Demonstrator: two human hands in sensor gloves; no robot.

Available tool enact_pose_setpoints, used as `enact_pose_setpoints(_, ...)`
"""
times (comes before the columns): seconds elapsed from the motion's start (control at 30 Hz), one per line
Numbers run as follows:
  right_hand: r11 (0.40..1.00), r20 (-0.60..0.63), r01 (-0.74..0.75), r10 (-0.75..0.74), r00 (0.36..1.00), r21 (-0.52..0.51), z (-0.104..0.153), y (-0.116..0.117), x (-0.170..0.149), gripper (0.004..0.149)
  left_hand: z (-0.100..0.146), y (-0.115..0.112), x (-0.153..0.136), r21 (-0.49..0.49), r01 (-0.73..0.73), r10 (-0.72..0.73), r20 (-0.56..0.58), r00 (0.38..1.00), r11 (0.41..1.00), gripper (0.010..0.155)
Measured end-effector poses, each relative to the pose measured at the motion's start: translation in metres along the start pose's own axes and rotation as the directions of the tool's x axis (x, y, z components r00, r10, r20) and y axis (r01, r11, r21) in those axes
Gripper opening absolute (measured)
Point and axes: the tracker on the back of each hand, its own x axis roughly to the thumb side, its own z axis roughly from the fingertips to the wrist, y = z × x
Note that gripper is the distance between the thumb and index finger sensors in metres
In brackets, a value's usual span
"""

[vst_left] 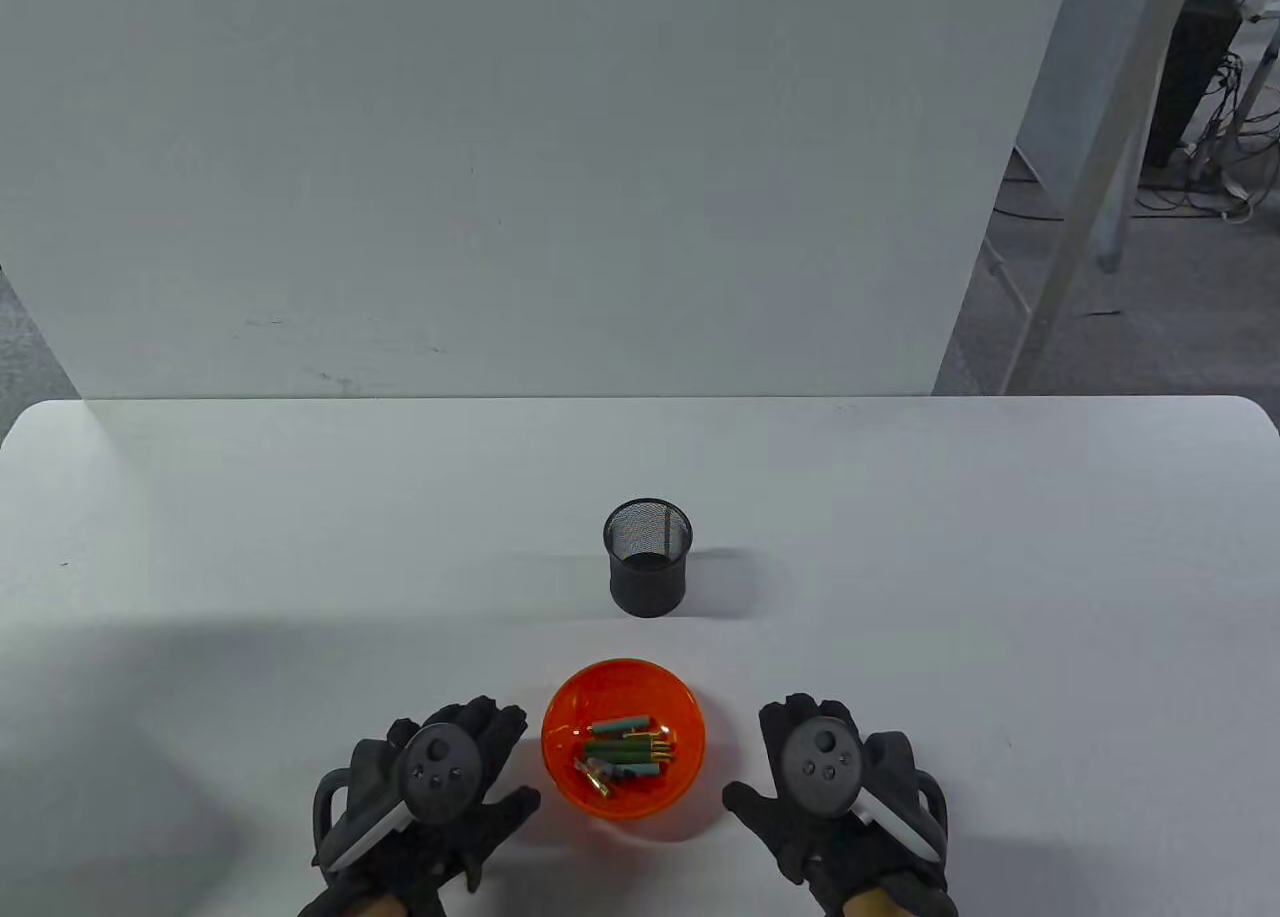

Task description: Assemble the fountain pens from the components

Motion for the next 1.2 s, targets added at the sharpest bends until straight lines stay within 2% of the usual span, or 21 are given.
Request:
enact_pose_setpoints(0.2, 1.000, 0.024, -0.010, 0.010, 1.000, 0.005, -0.001, 0.002, 0.004, 0.081, 0.001, 0.000, 0.000, 0.017, 0.009, -0.009, -0.006, 1.000, 1.000, 0.076)
enact_pose_setpoints(0.33, 0.999, 0.064, 0.029, -0.027, 0.998, -0.025, -0.001, 0.001, 0.008, 0.072, 0.001, 0.000, -0.003, 0.030, -0.059, 0.060, -0.026, 0.998, 0.998, 0.074)
enact_pose_setpoints(0.43, 1.000, 0.062, 0.004, -0.004, 0.998, -0.003, -0.001, 0.004, 0.009, 0.069, -0.001, 0.001, -0.006, 0.034, -0.118, 0.120, -0.049, 0.992, 0.992, 0.072)
enact_pose_setpoints(0.5, 1.000, 0.064, -0.007, 0.007, 0.998, -0.008, -0.002, 0.003, 0.009, 0.065, -0.001, 0.002, -0.006, 0.068, -0.110, 0.115, -0.067, 0.991, 0.992, 0.070)
enact_pose_setpoints(0.63, 1.000, 0.056, 0.026, -0.027, 0.998, 0.012, -0.004, 0.003, 0.008, 0.063, -0.002, 0.002, -0.005, 0.072, -0.073, 0.077, -0.049, 0.996, 0.995, 0.067)
enact_pose_setpoints(0.73, 0.999, 0.060, 0.025, -0.027, 0.998, 0.027, -0.005, 0.004, 0.010, 0.063, 0.001, 0.004, 0.002, 0.123, 0.013, -0.010, -0.026, 1.000, 0.992, 0.057)
enact_pose_setpoints(0.83, 0.999, 0.063, 0.026, -0.028, 0.998, 0.039, -0.005, 0.005, 0.010, 0.062, 0.003, 0.007, 0.012, 0.167, 0.066, -0.070, 0.017, 0.997, 0.984, 0.054)
enact_pose_setpoints(1.0, 0.996, 0.064, 0.068, -0.072, 0.995, 0.050, -0.008, 0.001, 0.007, 0.062, 0.003, 0.015, 0.042, 0.180, -0.033, 0.008, 0.141, 0.990, 0.983, 0.050)
enact_pose_setpoints(1.03, 0.994, 0.058, 0.092, -0.096, 0.994, 0.056, -0.009, 0.002, 0.006, 0.062, 0.000, 0.019, 0.053, 0.214, -0.007, -0.028, 0.160, 0.987, 0.977, 0.049)
enact_pose_setpoints(1.1, 0.990, 0.048, 0.119, -0.123, 0.991, 0.078, -0.010, 0.004, 0.005, 0.062, -0.008, 0.022, 0.066, 0.210, 0.053, -0.090, 0.169, 0.981, 0.976, 0.046)
enact_pose_setpoints(1.2, 0.988, 0.048, 0.128, -0.133, 0.990, 0.092, -0.009, 0.004, 0.005, 0.062, -0.029, 0.026, 0.083, 0.145, 0.198, -0.219, 0.148, 0.964, 0.969, 0.044)
